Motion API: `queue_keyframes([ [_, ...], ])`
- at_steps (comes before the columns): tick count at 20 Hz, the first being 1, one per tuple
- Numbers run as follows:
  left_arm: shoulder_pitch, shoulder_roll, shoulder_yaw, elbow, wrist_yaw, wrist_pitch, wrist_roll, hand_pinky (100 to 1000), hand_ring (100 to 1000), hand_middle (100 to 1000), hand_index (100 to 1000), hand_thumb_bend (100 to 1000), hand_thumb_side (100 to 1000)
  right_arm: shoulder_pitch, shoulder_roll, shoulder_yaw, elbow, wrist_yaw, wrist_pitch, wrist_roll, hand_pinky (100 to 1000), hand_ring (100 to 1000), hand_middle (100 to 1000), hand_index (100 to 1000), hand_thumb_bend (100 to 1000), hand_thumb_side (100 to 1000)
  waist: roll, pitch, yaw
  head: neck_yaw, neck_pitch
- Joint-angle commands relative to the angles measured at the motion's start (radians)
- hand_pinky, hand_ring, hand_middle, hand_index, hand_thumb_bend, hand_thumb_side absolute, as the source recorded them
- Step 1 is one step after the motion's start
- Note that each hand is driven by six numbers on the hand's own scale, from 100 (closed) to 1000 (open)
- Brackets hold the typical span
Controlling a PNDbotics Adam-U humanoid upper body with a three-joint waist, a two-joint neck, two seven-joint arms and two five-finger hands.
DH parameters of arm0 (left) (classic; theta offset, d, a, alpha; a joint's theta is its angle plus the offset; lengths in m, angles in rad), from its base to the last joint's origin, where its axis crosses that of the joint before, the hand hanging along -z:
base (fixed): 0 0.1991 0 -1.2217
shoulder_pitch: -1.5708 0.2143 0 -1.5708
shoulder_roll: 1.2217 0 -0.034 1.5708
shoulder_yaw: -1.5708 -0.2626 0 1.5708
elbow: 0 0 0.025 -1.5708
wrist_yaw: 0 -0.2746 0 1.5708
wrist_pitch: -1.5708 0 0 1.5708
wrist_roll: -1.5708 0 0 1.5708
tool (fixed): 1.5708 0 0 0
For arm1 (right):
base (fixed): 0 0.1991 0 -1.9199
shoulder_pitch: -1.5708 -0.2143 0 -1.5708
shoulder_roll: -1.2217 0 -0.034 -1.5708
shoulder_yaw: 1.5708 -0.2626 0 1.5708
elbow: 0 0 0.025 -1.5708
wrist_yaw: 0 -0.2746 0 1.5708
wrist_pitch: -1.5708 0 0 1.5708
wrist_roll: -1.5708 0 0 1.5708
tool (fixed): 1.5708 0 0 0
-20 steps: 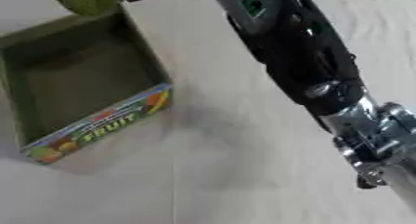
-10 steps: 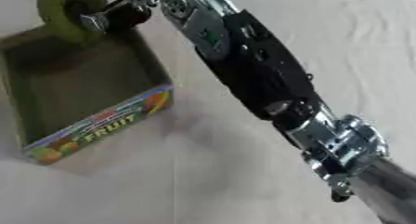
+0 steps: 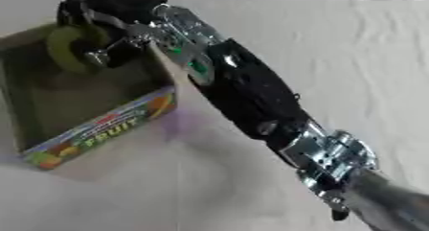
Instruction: Pick up objects on the table and place them in the box.
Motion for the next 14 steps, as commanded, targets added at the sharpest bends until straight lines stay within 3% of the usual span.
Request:
queue_keyframes([
  [1,-0.010,0.030,0.004,-0.015,0.008,0.001,-0.007,650,647,571,758,100,281,-0.014,0.004,0.002,0.008,0.043,-0.015,-0.012,764,814,515,743,100,201,0.006,-0.018,0.004,-0.009,0.001],
  [2,-0.010,0.030,0.004,-0.015,0.009,0.001,-0.008,650,647,571,758,100,280,-0.012,0.005,0.005,0.011,0.057,-0.017,-0.010,781,838,557,767,100,218,0.006,-0.018,0.004,-0.009,0.001],
  [5,-0.009,0.031,0.004,-0.015,0.010,0.001,-0.010,650,647,571,758,100,280,-0.010,0.006,0.007,0.011,0.083,-0.017,-0.005,784,844,568,773,100,222,0.005,-0.019,0.004,-0.009,0.001],
  [6,-0.008,0.031,0.004,-0.015,0.010,0.001,-0.011,650,647,571,758,100,283,-0.010,0.004,0.011,0.011,0.089,-0.019,0.001,824,942,738,869,100,259,0.005,-0.019,0.004,-0.008,0.002],
  [7,-0.006,0.032,0.005,-0.015,0.009,0.002,-0.012,649,647,571,758,100,283,-0.011,0.000,0.019,0.009,0.114,-0.031,0.033,840,965,770,888,100,259,0.005,-0.020,0.003,-0.007,0.004],
  [10,-0.001,0.032,0.006,-0.015,0.009,0.004,-0.014,649,647,571,758,100,288,-0.014,-0.008,0.012,-0.024,0.160,-0.059,0.095,865,991,805,921,100,226,0.005,-0.020,0.000,-0.003,0.007],
  [14,0.003,0.033,0.007,-0.015,0.008,0.004,-0.016,649,647,571,758,100,288,-0.024,-0.024,-0.009,-0.083,0.176,-0.065,0.115,874,999,830,930,100,170,0.006,-0.021,-0.003,0.003,0.010],
])
